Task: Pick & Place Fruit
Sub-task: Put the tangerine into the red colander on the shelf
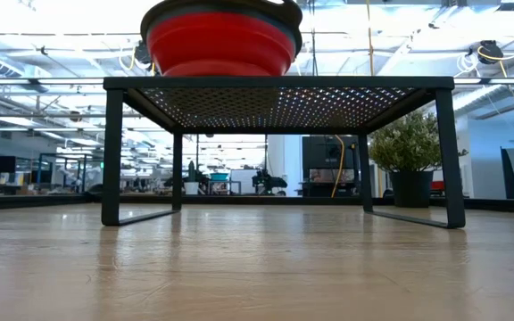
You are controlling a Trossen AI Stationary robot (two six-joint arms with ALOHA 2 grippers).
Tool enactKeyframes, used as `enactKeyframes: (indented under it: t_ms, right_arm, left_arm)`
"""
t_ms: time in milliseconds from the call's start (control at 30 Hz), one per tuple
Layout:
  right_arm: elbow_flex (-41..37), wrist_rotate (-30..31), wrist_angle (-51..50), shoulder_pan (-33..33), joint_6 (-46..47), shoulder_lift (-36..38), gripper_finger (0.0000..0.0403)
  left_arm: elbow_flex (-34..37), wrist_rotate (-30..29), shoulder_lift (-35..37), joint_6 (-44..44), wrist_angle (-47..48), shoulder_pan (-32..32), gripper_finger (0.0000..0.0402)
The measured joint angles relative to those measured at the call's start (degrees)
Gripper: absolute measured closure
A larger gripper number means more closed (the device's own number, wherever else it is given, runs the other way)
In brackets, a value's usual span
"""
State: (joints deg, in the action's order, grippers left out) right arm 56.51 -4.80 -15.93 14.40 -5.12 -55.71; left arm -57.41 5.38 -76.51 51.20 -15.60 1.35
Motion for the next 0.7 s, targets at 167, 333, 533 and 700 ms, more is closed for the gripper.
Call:
enactKeyframes:
  t_ms: [167, 333, 533, 700]
  right_arm:
    - [-8.8, 0.0, 6.9, -1.5, 1.4, 6.8, 0.0403]
    - [-16.0, 0.1, 11.8, -2.3, 1.5, 13.2, 0.0403]
    - [-20.7, 0.2, 11.9, -3.1, 4.9, 19.8, 0.0403]
    - [-25.4, 0.4, 15.3, -3.1, 6.2, 24.4, 0.0403]
  left_arm:
    - [0.0, -0.5, 0.0, -1.1, -4.7, -1.4, 0.0291]
    - [0.0, -0.5, 0.0, -1.4, -8.3, -3.5, 0.0291]
    - [0.0, -0.3, 0.0, -6.5, -10.4, -5.1, 0.0291]
    - [0.0, 2.3, 0.0, -15.9, -15.4, -5.5, 0.0291]
